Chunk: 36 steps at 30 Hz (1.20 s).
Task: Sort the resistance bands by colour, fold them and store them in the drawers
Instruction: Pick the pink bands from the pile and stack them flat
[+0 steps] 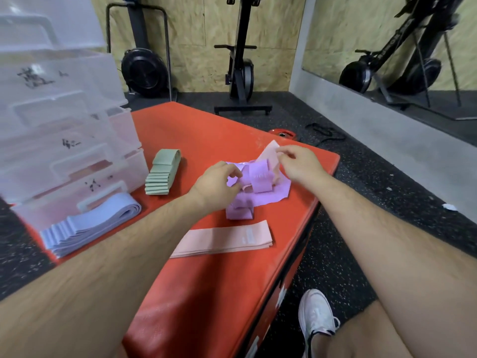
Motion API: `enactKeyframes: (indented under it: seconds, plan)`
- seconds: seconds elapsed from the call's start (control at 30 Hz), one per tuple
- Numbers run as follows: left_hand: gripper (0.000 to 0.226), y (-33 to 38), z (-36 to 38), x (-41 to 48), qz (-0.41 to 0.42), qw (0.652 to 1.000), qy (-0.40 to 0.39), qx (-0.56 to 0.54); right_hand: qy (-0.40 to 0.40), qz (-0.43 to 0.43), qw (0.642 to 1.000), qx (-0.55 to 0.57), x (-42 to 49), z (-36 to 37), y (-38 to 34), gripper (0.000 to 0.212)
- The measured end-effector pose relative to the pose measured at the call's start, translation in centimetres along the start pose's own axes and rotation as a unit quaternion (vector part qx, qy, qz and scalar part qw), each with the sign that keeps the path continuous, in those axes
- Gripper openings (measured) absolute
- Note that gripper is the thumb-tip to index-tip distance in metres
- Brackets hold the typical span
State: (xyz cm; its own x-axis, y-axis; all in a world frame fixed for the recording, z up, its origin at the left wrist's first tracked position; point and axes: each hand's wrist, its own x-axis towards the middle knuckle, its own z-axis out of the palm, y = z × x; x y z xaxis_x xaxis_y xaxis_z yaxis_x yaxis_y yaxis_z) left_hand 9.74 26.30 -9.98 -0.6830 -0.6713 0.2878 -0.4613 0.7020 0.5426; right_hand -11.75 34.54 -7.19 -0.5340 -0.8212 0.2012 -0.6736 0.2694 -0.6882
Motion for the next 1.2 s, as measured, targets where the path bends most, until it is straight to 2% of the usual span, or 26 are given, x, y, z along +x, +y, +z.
enactKeyframes:
  seconds: [0.17,0.3,0.43,0.53,0.63,0.73,0.83,0.97,1.1,1.2]
  plan:
    - [0.026,1.1,-1.5,0.1,0.002,0.997,0.049,-0.067,0.079,-0.066,0.984,0.147,-0.7,-2.2,-4.9,0.032]
    - [0.025,1.8,-3.0,0.2,-0.005,0.981,0.127,-0.147,0.126,-0.119,0.955,0.241,-1.4,-3.7,-8.1,0.032]
    - [0.022,2.9,-5.0,0.3,0.004,0.951,0.201,-0.236,0.062,-0.126,0.948,0.287,-2.8,-3.5,-10.0,0.032]
    - [0.020,3.6,-6.0,0.2,-0.010,0.918,0.196,-0.344,-0.007,-0.146,0.960,0.238,-3.6,-1.9,-10.3,0.034]
    - [0.019,3.6,-6.4,-0.5,-0.047,0.886,0.184,-0.422,-0.092,-0.164,0.955,0.229,-4.4,0.1,-10.7,0.035]
    - [0.028,2.7,-7.0,-1.2,-0.087,0.882,0.205,-0.414,-0.133,-0.147,0.944,0.264,-4.7,1.4,-11.3,0.036]
    - [0.021,1.1,-7.8,-1.7,-0.108,0.899,0.213,-0.367,-0.133,-0.148,0.942,0.269,-4.7,2.3,-11.7,0.035]
    - [0.021,-0.1,-8.9,-2.5,-0.104,0.909,0.207,-0.347,-0.088,-0.167,0.967,0.170,-4.3,4.0,-12.1,0.038]
    - [0.020,-1.0,-9.7,-3.6,-0.110,0.917,0.208,-0.321,-0.169,-0.154,0.965,0.125,-4.0,5.8,-12.1,0.022]
    - [0.018,-1.9,-10.3,-4.2,-0.119,0.922,0.222,-0.294,-0.185,-0.158,0.968,0.063,-3.6,6.5,-11.7,0.012]
